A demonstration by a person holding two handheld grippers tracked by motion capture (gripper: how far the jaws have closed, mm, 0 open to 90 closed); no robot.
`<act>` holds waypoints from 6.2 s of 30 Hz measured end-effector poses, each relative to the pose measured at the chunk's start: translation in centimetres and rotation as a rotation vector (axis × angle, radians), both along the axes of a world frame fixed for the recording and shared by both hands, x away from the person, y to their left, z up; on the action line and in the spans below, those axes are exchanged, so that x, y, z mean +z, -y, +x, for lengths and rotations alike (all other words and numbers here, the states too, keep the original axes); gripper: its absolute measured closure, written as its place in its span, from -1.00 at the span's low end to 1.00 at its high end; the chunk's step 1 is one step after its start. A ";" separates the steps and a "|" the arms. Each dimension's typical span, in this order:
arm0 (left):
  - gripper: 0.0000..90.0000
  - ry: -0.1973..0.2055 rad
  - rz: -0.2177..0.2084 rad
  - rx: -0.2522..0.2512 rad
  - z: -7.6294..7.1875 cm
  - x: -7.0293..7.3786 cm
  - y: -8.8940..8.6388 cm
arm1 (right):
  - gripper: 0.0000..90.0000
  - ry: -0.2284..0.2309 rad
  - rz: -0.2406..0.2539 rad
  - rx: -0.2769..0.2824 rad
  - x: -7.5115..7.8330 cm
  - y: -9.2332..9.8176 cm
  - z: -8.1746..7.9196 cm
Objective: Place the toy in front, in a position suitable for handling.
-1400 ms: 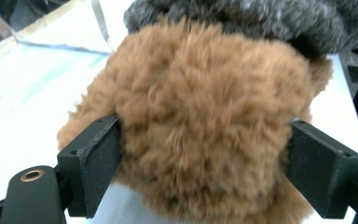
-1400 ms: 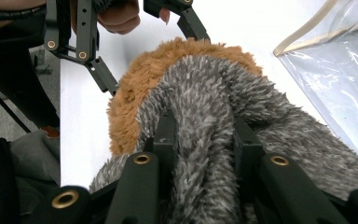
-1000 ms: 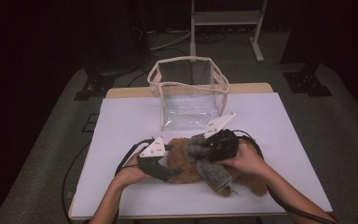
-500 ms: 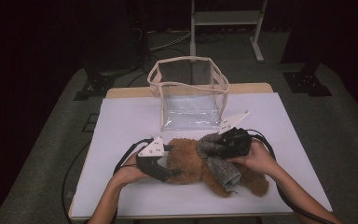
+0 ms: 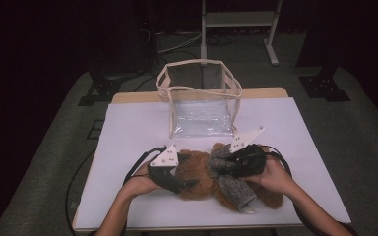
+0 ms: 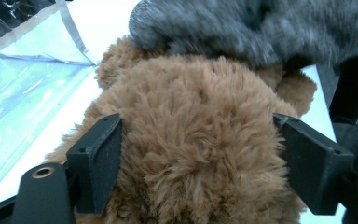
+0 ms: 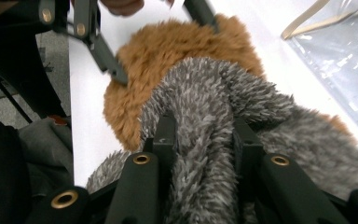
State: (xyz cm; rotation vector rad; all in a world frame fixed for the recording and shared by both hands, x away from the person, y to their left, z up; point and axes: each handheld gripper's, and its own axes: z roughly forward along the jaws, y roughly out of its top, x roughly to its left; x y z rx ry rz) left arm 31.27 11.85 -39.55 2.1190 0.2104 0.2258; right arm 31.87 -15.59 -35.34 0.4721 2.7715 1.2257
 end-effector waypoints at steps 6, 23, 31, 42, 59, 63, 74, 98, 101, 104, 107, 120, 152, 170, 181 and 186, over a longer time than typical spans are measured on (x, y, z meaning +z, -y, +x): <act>-0.52 0.012 0.031 -0.021 -0.3 -0.1 0.0 | 0.52 0.013 0.001 -0.031 0.6 -0.3 1.7; -0.60 0.019 0.012 -0.027 -0.2 0.2 -0.1 | 0.52 -0.028 0.067 -0.111 -0.7 3.9 0.8; -0.79 0.004 -0.039 0.001 -0.2 -0.4 1.1 | 0.52 -0.030 0.115 -0.118 -1.9 4.1 -0.5; -0.68 0.017 0.005 -0.007 -0.9 -0.9 1.2 | 0.50 0.069 0.017 -0.086 0.7 2.3 -0.2; -0.85 -0.012 0.006 0.013 -0.2 0.3 0.1 | 0.51 0.018 0.097 -0.127 -2.0 3.0 -1.5; -0.72 -0.029 0.028 -0.008 -0.5 -0.2 0.4 | 0.51 0.010 0.087 -0.101 -1.7 3.0 -1.9; -0.66 -0.016 0.053 -0.019 -0.8 -0.2 0.6 | 0.49 0.009 0.057 -0.100 -0.1 1.6 1.3; -0.82 -0.012 0.018 -0.014 -0.4 1.1 0.2 | 0.53 0.025 0.098 -0.146 -1.8 3.5 -2.6; -0.83 -0.022 0.001 -0.006 -0.3 1.3 -0.1 | 0.53 0.036 0.099 -0.139 -1.8 3.5 -2.8; -0.83 -0.034 -0.019 0.012 -0.2 1.4 -0.4 | 0.53 0.041 0.102 -0.133 -1.8 3.5 -3.0; -0.83 -0.046 -0.007 0.017 -0.1 1.0 -0.4 | 0.53 0.039 0.105 -0.132 -1.8 3.5 -3.1; -0.67 -0.082 0.046 -0.011 -0.4 -0.3 0.4 | 0.52 0.024 0.066 -0.067 -0.6 1.6 -1.5; -0.68 -0.022 0.079 -0.005 -0.6 0.0 0.6 | 0.51 -0.029 0.091 -0.182 -0.1 8.4 -1.3; -0.67 -0.019 0.073 0.012 -0.6 0.0 0.6 | 0.50 -0.102 0.102 -0.255 -2.2 10.4 1.6; -0.67 -0.007 0.083 0.011 -0.5 0.0 0.8 | 0.50 -0.066 0.089 -0.213 -0.5 9.6 0.1; -0.67 0.002 0.086 0.016 -0.6 0.1 0.9 | 0.50 -0.048 0.062 -0.117 0.5 6.0 0.2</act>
